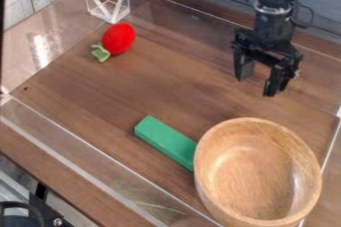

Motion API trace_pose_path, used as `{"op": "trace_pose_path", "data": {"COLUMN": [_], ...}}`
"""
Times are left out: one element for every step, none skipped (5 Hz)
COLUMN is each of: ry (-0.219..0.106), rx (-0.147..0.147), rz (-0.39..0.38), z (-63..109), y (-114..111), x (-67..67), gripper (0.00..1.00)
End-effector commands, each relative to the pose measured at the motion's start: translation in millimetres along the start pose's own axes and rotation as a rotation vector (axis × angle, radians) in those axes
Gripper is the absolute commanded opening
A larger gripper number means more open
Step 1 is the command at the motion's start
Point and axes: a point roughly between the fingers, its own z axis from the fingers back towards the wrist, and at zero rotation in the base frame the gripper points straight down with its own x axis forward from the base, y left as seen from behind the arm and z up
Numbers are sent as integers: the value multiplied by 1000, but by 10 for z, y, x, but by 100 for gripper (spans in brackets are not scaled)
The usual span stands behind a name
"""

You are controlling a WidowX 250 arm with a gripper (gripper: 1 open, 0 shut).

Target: Move the red object to the right side of the table

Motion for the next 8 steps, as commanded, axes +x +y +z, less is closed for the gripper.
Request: {"op": "trace_pose_path", "data": {"ry": [-128, -133, -132, -131, -133, -136, -124, -111], "rx": [42, 41, 33, 26, 20, 14, 9, 4], "rz": [-2, 24, 48, 70, 103, 136, 72, 11], "z": [564, 565, 570, 581, 596, 614, 683, 740], "y": [44, 68, 89, 106, -37, -178, -221, -246], "x": [101, 74, 47, 21, 66, 120, 135, 135], "gripper": [100, 100, 100, 100, 100, 100, 100, 100]}}
